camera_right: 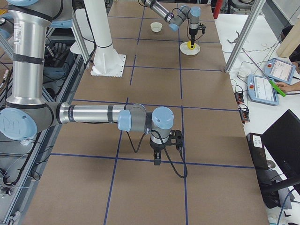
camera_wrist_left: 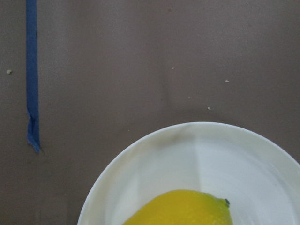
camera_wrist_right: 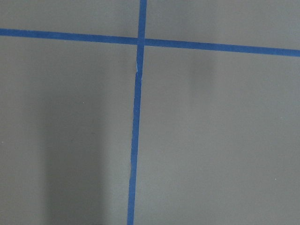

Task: Move lemon from plate to bowl
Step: 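Lower the left gripper around the lemon and close its fingers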

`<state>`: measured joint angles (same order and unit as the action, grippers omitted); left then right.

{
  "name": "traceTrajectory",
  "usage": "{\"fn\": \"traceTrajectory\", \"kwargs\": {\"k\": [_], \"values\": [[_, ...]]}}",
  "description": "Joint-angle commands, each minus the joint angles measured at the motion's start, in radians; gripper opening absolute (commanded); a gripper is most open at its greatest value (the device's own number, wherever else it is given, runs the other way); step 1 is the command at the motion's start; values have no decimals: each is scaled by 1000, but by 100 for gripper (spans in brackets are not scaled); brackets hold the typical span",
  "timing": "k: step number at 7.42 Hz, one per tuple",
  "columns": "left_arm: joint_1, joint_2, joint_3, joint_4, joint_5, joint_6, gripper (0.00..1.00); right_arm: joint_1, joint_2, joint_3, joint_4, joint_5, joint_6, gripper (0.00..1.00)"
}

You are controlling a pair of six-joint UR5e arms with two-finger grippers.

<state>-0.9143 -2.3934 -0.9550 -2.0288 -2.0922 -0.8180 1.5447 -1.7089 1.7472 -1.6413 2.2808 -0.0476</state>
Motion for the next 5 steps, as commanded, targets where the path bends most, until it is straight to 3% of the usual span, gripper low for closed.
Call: {"fn": "traceTrajectory", "kwargs": {"k": [1,5], "values": [[2,0,5,-2,-3,-1,100,0,0,0,0,-1,0,100],[15,3,6,-5,-5,-1,100,0,0,0,0,-1,0,100]]}}
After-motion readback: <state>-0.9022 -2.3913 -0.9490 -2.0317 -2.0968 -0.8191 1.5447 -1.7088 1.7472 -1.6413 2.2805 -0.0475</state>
